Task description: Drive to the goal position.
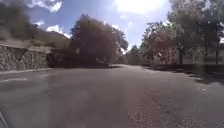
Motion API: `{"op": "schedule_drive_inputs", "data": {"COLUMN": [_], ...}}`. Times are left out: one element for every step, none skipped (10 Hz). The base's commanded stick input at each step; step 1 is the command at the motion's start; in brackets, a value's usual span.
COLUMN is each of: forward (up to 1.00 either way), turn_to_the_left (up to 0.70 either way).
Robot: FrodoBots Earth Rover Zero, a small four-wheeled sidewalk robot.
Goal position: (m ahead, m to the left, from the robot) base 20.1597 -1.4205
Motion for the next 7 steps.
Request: {"op": "schedule_drive_inputs", "data": {"forward": [0.50, 0.50, 0.50, 0.50, 0.50, 0.50, 0.50], "turn_to_the_left": [0.00, 0.00, 0.00, 0.00, 0.00, 0.00, 0.00]}}
